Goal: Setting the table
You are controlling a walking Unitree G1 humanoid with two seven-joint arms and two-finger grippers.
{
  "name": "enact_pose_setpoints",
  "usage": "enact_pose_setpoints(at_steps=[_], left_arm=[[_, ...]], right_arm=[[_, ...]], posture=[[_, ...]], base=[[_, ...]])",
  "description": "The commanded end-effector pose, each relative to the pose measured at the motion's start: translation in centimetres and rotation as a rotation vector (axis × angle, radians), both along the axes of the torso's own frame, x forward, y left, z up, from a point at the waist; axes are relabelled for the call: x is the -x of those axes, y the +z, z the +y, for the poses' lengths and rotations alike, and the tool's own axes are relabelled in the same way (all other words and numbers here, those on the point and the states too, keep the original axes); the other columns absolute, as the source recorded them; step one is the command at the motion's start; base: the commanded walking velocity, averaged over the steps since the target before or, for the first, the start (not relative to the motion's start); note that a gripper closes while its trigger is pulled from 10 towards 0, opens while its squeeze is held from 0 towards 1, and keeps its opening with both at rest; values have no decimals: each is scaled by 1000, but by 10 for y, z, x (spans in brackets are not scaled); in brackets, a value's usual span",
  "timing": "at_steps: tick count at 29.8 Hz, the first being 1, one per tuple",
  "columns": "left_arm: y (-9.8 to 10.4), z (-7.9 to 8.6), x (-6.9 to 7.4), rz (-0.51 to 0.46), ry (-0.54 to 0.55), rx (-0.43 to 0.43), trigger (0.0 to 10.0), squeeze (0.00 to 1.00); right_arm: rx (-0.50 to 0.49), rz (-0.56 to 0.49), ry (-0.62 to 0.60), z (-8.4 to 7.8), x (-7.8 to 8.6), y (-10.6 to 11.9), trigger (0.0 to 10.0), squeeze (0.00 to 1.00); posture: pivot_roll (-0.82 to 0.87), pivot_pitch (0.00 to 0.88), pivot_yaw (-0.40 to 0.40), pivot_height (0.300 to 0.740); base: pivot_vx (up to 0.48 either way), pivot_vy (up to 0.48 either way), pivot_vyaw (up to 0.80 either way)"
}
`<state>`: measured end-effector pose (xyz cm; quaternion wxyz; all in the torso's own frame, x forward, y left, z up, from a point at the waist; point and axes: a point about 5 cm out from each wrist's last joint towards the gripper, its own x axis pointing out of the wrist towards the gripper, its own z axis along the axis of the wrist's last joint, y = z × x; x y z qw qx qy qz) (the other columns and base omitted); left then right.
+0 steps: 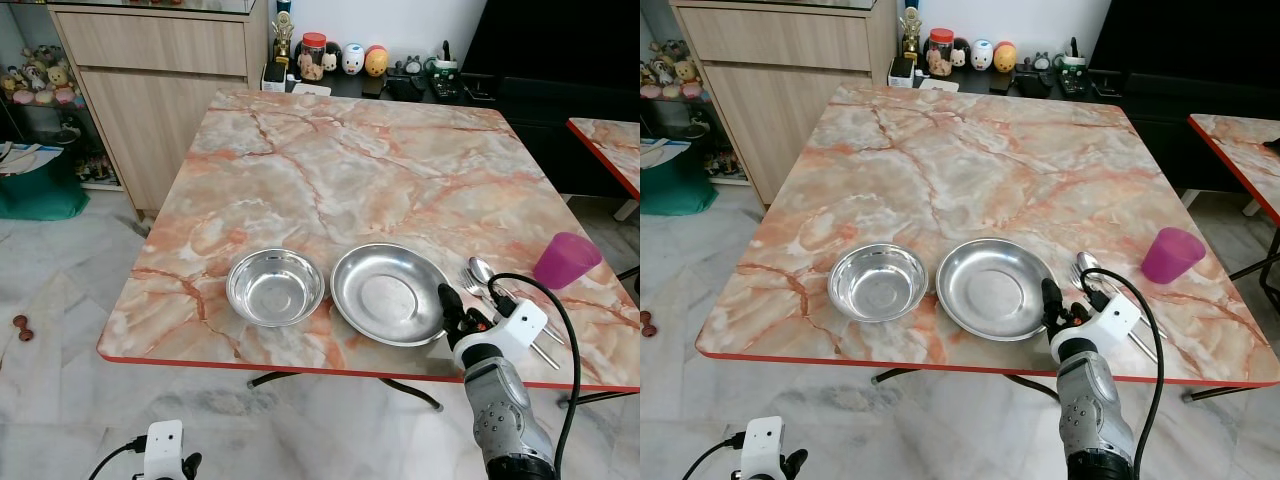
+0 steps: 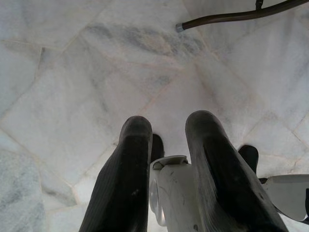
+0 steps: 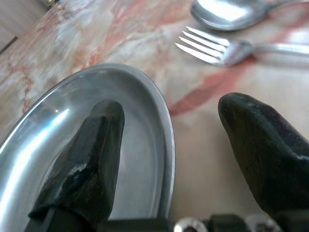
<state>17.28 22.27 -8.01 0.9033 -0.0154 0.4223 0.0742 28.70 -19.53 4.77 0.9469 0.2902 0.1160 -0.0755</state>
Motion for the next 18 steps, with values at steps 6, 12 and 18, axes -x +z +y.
enact_pose_setpoints(at_steps=[6, 12, 18], left_arm=[[-2, -2, 4, 16, -5, 6, 10000, 0], [-2, -2, 4, 16, -5, 7, 10000, 0], [-2, -3, 3, 17, -17, 3, 10000, 0]], right_arm=[[119, 15, 30, -3, -1, -1, 10000, 0], [111, 12, 34, 1, -1, -2, 10000, 0], [135, 35, 47, 2, -1, -6, 10000, 0]], posture=[[28, 14, -94, 740], [30, 15, -95, 740], [32, 14, -95, 740]], base=[[0, 0, 0], [0, 0, 0], [0, 0, 0]])
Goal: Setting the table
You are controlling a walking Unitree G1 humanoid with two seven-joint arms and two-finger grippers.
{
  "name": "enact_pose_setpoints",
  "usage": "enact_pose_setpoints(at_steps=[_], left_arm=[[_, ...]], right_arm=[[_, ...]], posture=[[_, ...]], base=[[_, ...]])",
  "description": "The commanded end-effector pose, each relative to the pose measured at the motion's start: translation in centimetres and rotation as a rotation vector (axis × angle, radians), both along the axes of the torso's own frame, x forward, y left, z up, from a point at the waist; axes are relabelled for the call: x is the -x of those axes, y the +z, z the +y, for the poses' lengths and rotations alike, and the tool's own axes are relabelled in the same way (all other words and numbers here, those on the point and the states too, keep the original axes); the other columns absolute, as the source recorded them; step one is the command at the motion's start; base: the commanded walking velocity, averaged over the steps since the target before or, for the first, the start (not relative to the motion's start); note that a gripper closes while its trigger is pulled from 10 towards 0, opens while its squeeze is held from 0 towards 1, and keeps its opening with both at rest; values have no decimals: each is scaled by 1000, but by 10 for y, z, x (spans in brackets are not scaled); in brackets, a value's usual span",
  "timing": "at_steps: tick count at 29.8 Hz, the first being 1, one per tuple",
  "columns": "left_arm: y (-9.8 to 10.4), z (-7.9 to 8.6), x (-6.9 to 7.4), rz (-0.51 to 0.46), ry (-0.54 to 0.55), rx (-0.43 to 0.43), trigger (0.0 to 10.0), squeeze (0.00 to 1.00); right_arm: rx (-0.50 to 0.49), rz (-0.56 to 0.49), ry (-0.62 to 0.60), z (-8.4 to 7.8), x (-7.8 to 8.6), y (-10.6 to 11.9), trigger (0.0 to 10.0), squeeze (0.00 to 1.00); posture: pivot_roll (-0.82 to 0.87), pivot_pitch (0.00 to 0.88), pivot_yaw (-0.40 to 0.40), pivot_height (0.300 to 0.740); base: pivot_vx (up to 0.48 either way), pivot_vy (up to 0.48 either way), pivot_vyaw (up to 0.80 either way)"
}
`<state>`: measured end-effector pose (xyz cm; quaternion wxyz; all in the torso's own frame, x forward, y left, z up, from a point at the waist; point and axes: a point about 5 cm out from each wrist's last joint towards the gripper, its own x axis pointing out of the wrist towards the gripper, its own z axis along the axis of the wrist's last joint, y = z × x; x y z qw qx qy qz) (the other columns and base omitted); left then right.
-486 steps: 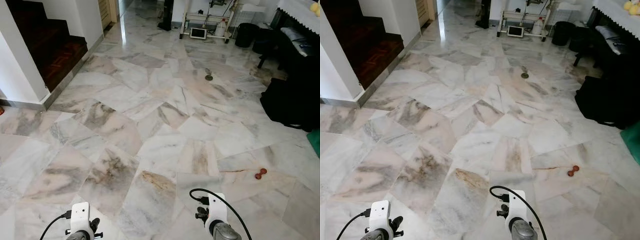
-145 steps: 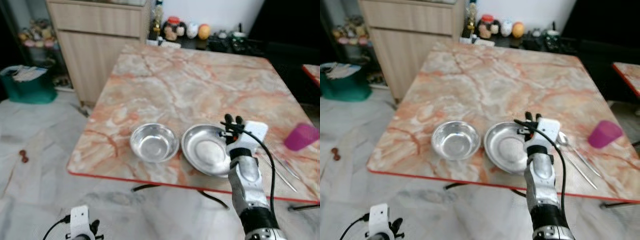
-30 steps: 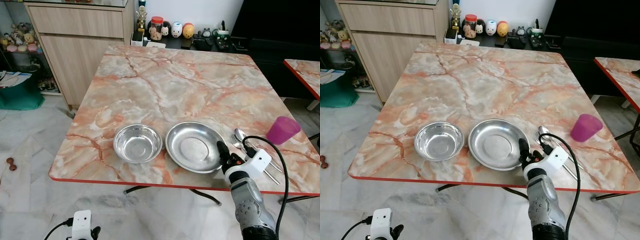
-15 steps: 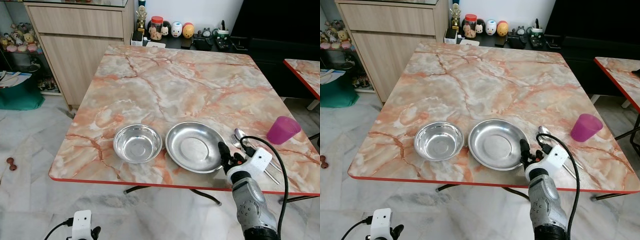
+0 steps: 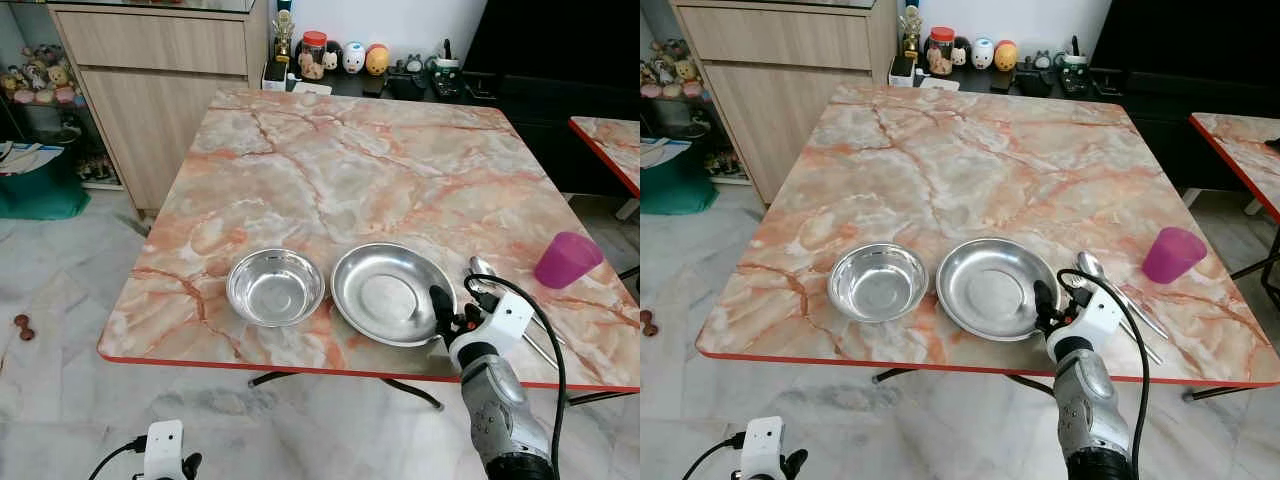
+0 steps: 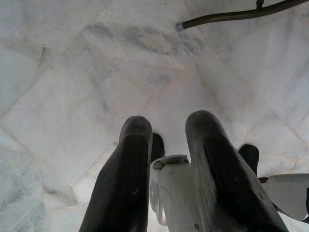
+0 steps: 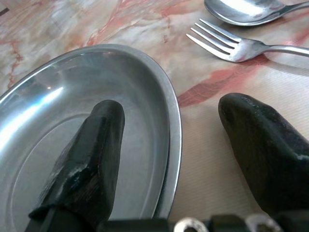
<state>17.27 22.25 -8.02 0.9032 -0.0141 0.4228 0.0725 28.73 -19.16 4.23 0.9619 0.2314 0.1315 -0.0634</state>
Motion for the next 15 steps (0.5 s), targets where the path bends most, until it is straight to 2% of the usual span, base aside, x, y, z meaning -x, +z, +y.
enact_pose_setpoints(at_steps=[1, 6, 8, 15], left_arm=[[-2, -3, 3, 15, -12, 4, 10000, 0], [-2, -3, 3, 14, -12, 5, 10000, 0], [-2, -3, 3, 15, -14, 5, 10000, 0], [-2, -3, 3, 15, -17, 3, 10000, 0]], right_arm=[[21, 6, 1, -1, -1, -1, 10000, 0], [21, 16, 9, 1, -1, -3, 10000, 0], [46, 57, 25, 3, -1, -7, 10000, 0], [47, 33, 49, 7, -2, -6, 10000, 0]], posture=[[33, 15, -96, 740], [34, 15, -95, 740], [34, 15, -95, 740], [35, 15, -95, 740]], base=[[0, 0, 0], [0, 0, 0], [0, 0, 0], [0, 0, 0]])
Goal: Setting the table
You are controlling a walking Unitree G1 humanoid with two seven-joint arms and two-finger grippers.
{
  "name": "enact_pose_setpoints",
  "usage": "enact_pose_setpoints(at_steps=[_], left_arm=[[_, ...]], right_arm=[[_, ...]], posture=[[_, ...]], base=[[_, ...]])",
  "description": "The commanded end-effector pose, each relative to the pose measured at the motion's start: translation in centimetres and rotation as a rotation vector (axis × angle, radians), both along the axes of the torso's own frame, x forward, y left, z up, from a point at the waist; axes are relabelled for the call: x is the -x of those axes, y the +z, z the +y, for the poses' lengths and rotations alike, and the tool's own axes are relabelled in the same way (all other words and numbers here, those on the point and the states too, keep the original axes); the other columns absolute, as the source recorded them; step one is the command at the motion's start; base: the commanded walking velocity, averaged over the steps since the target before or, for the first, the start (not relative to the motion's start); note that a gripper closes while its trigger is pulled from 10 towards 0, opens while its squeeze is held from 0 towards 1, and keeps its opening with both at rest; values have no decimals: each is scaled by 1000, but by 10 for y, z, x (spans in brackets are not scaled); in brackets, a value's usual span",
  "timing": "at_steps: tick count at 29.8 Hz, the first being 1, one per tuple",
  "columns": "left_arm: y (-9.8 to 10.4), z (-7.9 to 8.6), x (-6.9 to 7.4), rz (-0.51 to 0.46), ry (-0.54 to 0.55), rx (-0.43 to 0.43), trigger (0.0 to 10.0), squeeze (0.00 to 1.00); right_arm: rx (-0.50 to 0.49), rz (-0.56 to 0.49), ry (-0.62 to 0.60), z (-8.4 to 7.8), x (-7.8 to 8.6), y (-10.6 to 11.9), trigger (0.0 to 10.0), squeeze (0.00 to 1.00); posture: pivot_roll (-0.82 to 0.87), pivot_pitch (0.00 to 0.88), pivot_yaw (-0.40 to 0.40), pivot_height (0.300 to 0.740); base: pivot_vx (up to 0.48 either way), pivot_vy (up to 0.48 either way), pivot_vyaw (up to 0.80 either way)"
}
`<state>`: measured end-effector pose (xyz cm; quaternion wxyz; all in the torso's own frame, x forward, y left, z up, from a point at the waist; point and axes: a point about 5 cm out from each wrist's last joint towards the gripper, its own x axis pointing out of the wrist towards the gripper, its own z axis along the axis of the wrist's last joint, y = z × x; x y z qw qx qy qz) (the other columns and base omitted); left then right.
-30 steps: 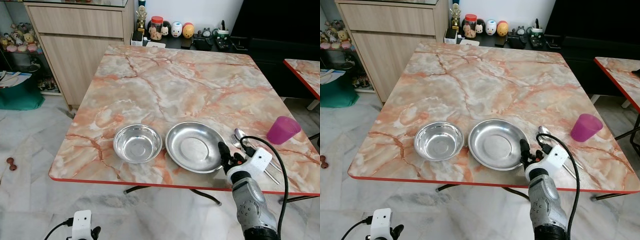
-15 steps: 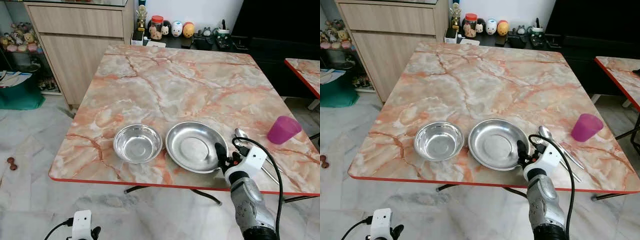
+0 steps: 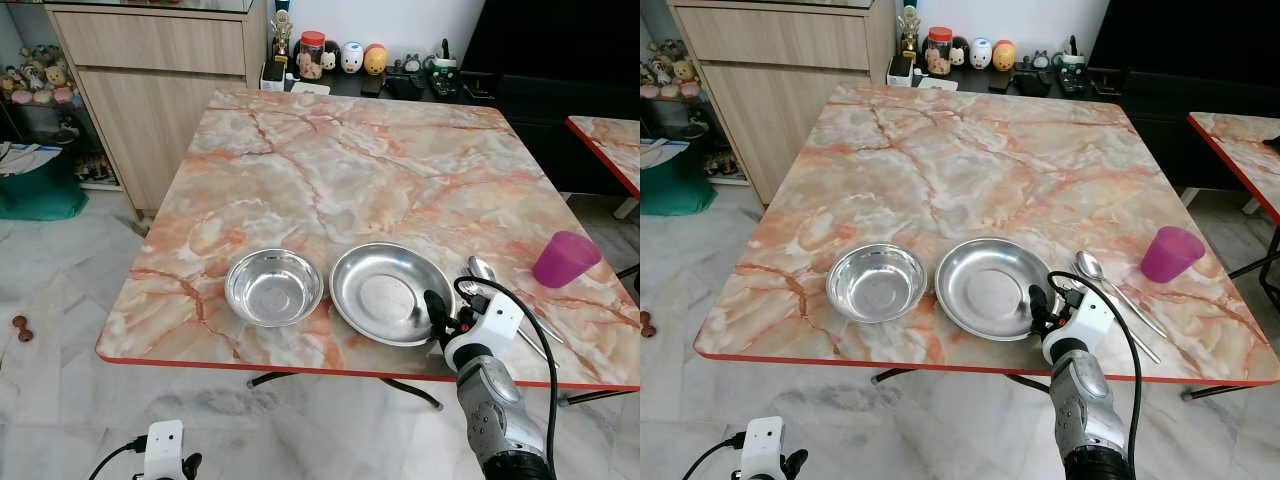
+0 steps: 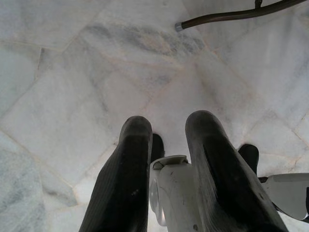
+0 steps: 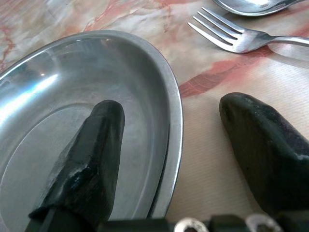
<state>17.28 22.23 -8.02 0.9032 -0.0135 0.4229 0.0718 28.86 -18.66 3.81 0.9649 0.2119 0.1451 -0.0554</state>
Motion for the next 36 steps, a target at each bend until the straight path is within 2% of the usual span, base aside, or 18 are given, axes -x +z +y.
enact_pose_setpoints(at_steps=[1, 2, 3, 4, 16, 29, 36], left_arm=[[-2, -3, 3, 14, -14, 3, 10000, 0], [-2, -3, 3, 14, -14, 4, 10000, 0], [-2, -3, 3, 15, -12, 5, 10000, 0], [-2, -3, 3, 15, -11, 5, 10000, 0], [-2, -4, 2, 10, -12, 7, 10000, 0], [-1, -4, 1, 4, -7, 10, 10000, 0], [-1, -4, 0, 2, -3, 10, 10000, 0]], right_arm=[[16, 4, 28, 3, -1, -1, 4745, 0], [17, 1, 31, 4, -1, -1, 2902, 0], [14, -1, 32, 5, -2, 0, 275, 0], [14, -1, 31, 5, -2, 0, 0, 0], [43, -5, 52, 9, -2, 0, 39, 0], [194, -13, -92, -10, -3, 6, 0, 0], [207, -22, -140, -14, -3, 8, 0, 0]], posture=[[35, 15, -95, 740], [35, 15, -95, 740], [35, 15, -95, 740], [35, 15, -95, 740], [36, 15, -96, 740], [35, 15, -95, 740], [36, 16, -95, 740]], base=[[0, 0, 0], [0, 0, 0], [0, 0, 0], [0, 0, 0], [0, 0, 0], [0, 0, 0], [0, 0, 0]])
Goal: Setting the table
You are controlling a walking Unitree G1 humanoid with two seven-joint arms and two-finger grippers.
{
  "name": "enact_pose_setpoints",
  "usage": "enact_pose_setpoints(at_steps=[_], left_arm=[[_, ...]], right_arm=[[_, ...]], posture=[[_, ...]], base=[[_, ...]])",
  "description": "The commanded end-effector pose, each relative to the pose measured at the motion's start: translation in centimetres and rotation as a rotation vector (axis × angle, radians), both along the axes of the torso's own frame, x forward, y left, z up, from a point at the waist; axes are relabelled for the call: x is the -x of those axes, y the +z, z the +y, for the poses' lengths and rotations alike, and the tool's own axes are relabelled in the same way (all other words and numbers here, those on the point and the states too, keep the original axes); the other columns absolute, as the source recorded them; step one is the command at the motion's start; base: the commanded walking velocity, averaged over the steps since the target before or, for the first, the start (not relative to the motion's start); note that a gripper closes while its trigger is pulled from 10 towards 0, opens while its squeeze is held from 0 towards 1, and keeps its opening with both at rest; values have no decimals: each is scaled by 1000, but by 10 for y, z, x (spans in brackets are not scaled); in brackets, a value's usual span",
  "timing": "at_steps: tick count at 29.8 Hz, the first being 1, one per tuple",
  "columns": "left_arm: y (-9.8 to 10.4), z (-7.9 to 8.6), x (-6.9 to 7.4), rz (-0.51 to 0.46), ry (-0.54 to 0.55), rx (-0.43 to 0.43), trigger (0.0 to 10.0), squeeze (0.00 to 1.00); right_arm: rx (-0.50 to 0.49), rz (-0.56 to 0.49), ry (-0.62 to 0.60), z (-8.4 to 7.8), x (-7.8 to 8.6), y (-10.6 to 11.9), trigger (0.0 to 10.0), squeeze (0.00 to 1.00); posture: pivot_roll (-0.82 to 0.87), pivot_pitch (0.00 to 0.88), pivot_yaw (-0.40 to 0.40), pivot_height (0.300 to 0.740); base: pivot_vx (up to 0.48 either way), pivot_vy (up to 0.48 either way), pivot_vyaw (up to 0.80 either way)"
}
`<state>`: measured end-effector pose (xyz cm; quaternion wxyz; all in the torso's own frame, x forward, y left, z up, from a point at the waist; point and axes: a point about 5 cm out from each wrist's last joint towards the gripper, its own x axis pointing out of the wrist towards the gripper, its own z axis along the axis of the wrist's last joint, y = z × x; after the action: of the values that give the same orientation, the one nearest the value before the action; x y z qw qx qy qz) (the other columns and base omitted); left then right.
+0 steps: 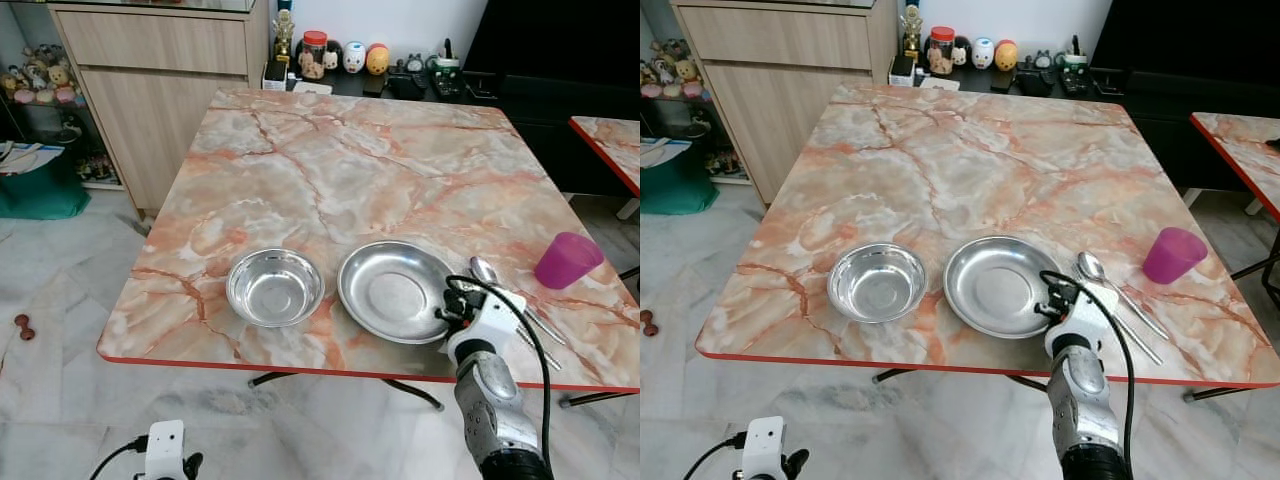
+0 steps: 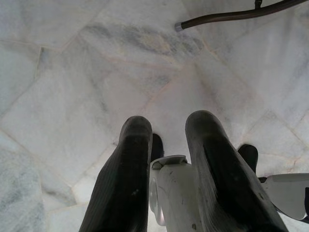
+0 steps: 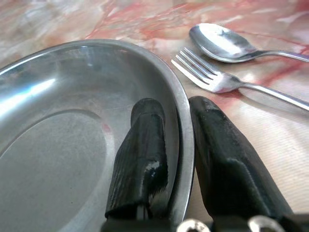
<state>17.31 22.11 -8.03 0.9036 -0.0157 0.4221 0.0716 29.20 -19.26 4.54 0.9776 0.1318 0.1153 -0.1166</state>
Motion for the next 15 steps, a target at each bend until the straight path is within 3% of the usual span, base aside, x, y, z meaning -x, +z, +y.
enact_pose_setpoints(at_steps=[1, 10, 11, 15], left_arm=[[-1, -3, 1, 4, -5, 6, 10000, 0], [-1, -3, 1, 4, -3, 5, 10000, 0], [-1, -3, 1, 5, -3, 4, 10000, 0], [-1, -2, 1, 6, -3, 3, 10000, 0]], right_arm=[[25, -1, -38, -9, 1, 1, 0, 0], [-12, -140, -42, -7, -7, 21, 0, 0], [-31, -181, -26, -4, -9, 27, 10000, 0], [-49, -255, -20, -1, -14, 38, 10000, 0]], posture=[[36, 16, -95, 740], [36, 12, -93, 740], [36, 12, -93, 740], [38, 13, -93, 740]], base=[[0, 0, 0], [0, 0, 0], [0, 0, 0], [0, 0, 0]])
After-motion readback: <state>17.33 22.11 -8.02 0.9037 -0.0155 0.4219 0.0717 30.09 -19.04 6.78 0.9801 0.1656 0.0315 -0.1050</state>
